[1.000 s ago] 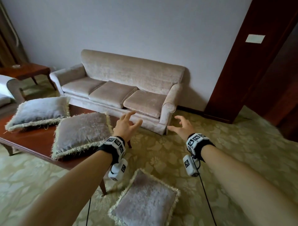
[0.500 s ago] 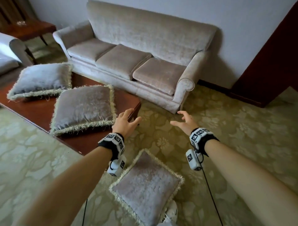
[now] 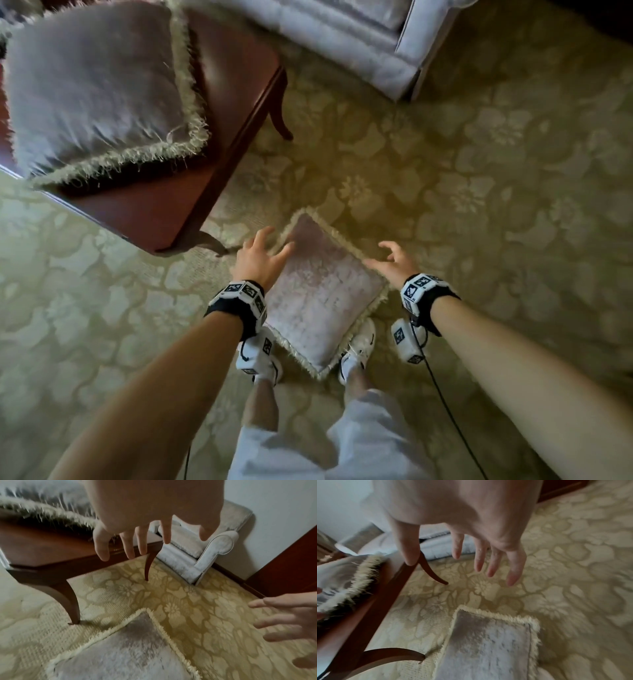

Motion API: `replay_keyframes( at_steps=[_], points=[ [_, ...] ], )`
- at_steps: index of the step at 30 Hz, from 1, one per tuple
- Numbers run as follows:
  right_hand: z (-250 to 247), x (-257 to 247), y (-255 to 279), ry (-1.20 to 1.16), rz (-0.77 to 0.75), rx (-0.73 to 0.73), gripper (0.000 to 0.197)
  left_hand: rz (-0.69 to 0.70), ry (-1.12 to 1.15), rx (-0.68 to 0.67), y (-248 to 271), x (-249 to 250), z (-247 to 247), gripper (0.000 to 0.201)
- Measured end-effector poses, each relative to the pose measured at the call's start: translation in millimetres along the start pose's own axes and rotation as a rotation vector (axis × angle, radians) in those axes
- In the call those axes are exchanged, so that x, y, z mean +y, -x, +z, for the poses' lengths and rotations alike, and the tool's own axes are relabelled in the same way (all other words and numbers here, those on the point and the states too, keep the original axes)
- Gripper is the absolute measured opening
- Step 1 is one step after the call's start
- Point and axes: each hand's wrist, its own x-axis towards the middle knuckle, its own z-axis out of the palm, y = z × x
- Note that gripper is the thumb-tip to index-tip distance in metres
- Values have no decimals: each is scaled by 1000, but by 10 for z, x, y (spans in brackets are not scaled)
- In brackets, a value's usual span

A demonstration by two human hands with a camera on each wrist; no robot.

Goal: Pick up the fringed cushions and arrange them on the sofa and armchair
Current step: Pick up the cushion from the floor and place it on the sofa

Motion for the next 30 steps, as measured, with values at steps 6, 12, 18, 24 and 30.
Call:
replay_keyframes(
  at_steps=[6, 12, 18, 24, 30],
  points=[
    [665, 539, -535, -184, 207, 45, 69, 11, -91, -151, -541, -495, 620, 68],
    [1582, 929, -1262, -411, 361, 67, 69, 12, -206, -227, -1035, -1149, 1160, 88],
    [2289, 1365, -1775, -725, 537, 97, 69, 47, -289, -280, -1384, -1465, 1682, 73],
    [2516, 1784, -2213, -732, 610, 92, 126, -2, -296, -253, -1868, -1841, 2169, 76],
    [2711, 2167, -2618, -525, 650, 106, 127, -34, -387, -278, -2383, -2181, 2567, 86]
  ],
)
